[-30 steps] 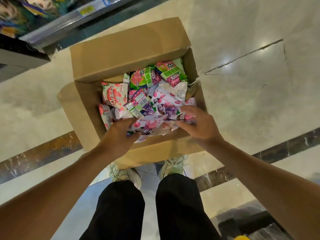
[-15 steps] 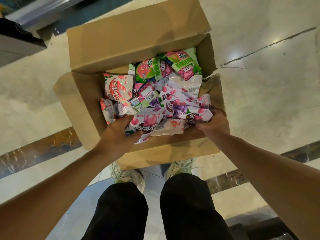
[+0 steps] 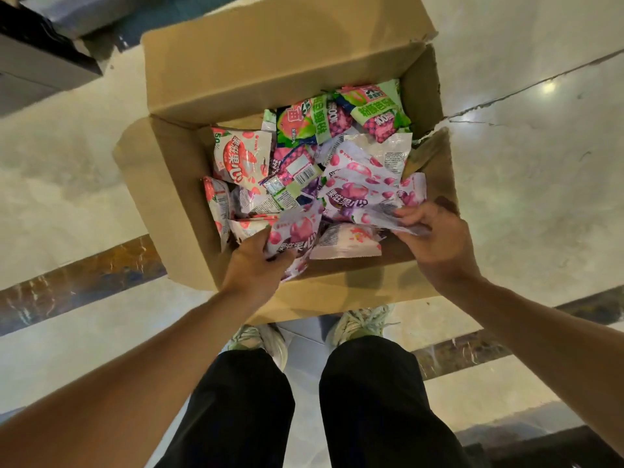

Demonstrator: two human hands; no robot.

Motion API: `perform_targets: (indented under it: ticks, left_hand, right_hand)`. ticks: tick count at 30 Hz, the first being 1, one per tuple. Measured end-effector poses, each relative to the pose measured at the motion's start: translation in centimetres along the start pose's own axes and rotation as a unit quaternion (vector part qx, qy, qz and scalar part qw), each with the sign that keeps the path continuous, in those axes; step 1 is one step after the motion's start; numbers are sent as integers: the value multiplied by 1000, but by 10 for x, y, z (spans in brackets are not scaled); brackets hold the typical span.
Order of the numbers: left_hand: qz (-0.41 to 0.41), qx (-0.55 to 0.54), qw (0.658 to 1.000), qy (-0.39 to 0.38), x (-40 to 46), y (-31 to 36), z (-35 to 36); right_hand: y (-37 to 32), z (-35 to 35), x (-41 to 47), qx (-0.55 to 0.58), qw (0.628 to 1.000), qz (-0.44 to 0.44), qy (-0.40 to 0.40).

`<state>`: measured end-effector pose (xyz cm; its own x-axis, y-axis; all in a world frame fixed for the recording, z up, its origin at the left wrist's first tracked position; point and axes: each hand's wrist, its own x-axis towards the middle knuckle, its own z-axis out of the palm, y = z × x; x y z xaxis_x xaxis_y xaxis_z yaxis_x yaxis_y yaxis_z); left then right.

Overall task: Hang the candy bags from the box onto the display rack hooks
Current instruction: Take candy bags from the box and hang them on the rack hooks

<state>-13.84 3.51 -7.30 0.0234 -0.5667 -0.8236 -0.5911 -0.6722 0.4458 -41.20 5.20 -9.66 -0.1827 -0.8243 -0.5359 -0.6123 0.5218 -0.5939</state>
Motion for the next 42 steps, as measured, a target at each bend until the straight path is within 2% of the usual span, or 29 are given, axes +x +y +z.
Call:
perform_targets:
  ticks: [3, 8, 12, 16, 19, 23, 28, 33, 39, 42]
  left_hand:
    - [-14, -3, 1000, -5, -22, 8, -15]
    - [-16, 26, 999, -40, -94, 48, -76]
    - [-9, -38, 999, 8, -186, 115, -142]
    - [11, -167, 984, 56, -295, 191, -211]
    - [35, -202, 977, 54, -386, 225, -261]
    - [70, -259, 962, 44, -476, 253, -311]
    - [94, -314, 944, 49, -550, 245, -348]
    - [134, -351, 927, 11, -592, 230, -368]
    - [191, -332, 924, 19, -630, 221, -379]
    - [220, -322, 920, 38, -652, 220, -382]
  right_hand:
    - [-30, -22, -14, 37, 999, -15, 2]
    - [-115, -72, -51, 142, 988, 52, 28]
    - [-217, -135, -113, 236, 971, 27, 16]
    - [-337, -212, -179, 315, 948, 32, 23]
    - [-419, -265, -237, 328, 945, 19, -1]
    - [-494, -312, -302, 369, 929, 15, -1]
    - [-532, -318, -378, 411, 911, 38, -6]
    - [-555, -310, -430, 423, 904, 32, -43]
    - [-574, -322, -478, 413, 911, 2, 9]
    - [-578, -329, -498, 400, 916, -21, 8]
